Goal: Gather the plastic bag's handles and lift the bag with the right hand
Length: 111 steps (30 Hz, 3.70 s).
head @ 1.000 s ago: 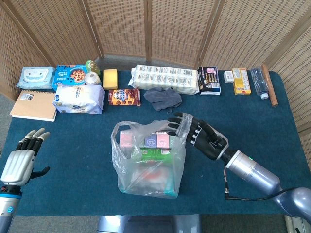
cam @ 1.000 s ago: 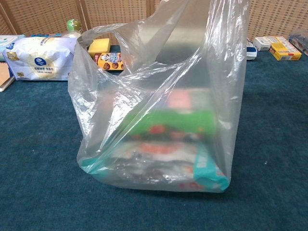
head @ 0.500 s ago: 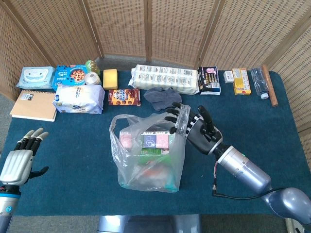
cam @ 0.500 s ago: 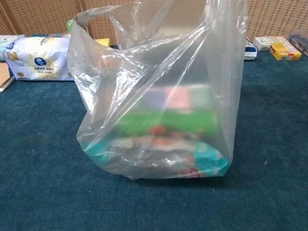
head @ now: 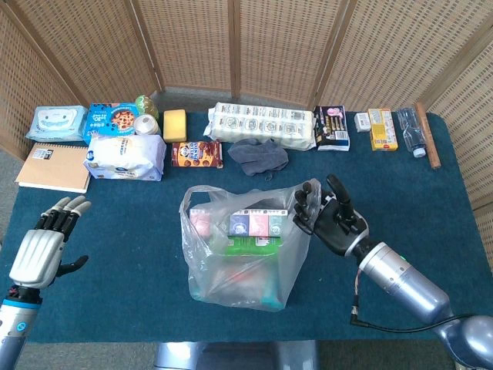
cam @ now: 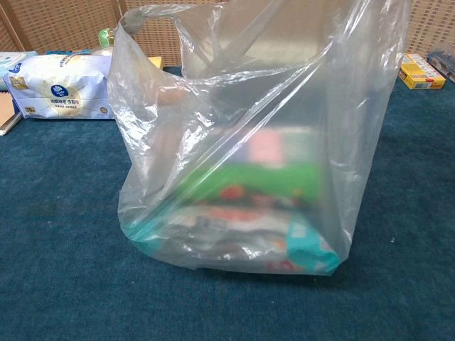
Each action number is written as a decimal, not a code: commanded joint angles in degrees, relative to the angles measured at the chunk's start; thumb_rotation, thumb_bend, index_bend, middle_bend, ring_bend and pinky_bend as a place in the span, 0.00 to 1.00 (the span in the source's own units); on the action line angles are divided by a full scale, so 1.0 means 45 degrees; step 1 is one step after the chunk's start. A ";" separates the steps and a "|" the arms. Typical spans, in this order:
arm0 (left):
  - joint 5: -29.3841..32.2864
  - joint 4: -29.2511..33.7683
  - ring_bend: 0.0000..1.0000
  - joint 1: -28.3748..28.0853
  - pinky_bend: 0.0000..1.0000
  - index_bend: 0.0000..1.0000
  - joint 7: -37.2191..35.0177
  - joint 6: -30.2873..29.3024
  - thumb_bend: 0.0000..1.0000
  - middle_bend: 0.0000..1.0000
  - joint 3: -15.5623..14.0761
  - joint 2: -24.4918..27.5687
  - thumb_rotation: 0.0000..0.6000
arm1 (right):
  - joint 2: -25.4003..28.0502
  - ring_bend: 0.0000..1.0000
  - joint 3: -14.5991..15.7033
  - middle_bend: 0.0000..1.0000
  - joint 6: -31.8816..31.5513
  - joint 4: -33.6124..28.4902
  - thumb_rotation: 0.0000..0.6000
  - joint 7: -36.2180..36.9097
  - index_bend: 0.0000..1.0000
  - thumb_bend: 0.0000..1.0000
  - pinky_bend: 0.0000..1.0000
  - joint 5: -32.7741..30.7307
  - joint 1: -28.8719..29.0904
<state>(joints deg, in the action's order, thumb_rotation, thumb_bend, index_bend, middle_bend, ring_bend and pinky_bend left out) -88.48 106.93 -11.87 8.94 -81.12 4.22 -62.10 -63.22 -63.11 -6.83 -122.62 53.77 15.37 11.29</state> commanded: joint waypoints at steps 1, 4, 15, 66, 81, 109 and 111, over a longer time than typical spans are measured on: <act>-0.0678 -0.0122 0.09 -0.0551 0.18 0.12 0.0011 0.0102 0.05 0.13 0.0320 -0.0081 1.00 | 0.0083 0.70 0.0165 0.64 0.0025 -0.0057 0.61 0.0120 0.57 0.23 0.78 0.0091 0.0065; -0.1242 -0.0329 0.09 -0.1110 0.20 0.12 -0.0034 0.0276 0.05 0.14 0.0613 -0.0241 1.00 | 0.0088 0.70 0.0310 0.63 0.0093 -0.0077 0.61 0.0247 0.57 0.23 0.77 0.0197 0.0179; -0.2341 -0.0826 0.09 -0.3320 0.21 0.12 0.0425 0.2156 0.06 0.15 0.1104 -0.0851 1.00 | 0.0033 0.60 0.0413 0.55 0.0470 -0.0067 0.62 0.0507 0.51 0.23 0.65 0.0679 0.0271; -0.3607 -0.6563 0.31 -0.6905 0.42 0.40 -0.0802 -0.1627 0.26 0.40 0.2522 -0.6772 1.00 | -0.0015 0.58 -0.0453 0.51 0.1075 -0.0113 0.61 0.1053 0.47 0.23 0.63 0.1442 -0.0944; -0.3478 -0.6106 0.08 -0.7756 0.27 0.21 -0.0190 -0.1702 0.20 0.17 0.3187 -0.6651 1.00 | -0.0067 0.35 -0.0465 0.35 0.2700 0.0321 0.60 0.0128 0.35 0.23 0.33 0.1974 -0.0522; -0.2918 -0.5330 0.08 -0.8124 0.26 0.19 0.0346 -0.1594 0.13 0.17 0.3332 -0.6081 1.00 | -0.1436 0.17 -0.0381 0.26 0.3354 0.1426 0.36 -0.2245 0.31 0.18 0.05 0.2890 -0.0380; -0.2851 -0.5318 0.08 -0.8168 0.26 0.19 0.0340 -0.1556 0.13 0.17 0.3349 -0.6096 1.00 | -0.1501 0.17 -0.0330 0.26 0.3375 0.1431 0.35 -0.2459 0.31 0.18 0.05 0.2990 -0.0391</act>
<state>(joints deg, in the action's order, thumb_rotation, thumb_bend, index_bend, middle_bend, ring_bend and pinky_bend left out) -101.40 82.97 -48.56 10.47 -88.19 19.26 -89.50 -69.76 -64.73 8.27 -116.25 43.12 28.57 9.57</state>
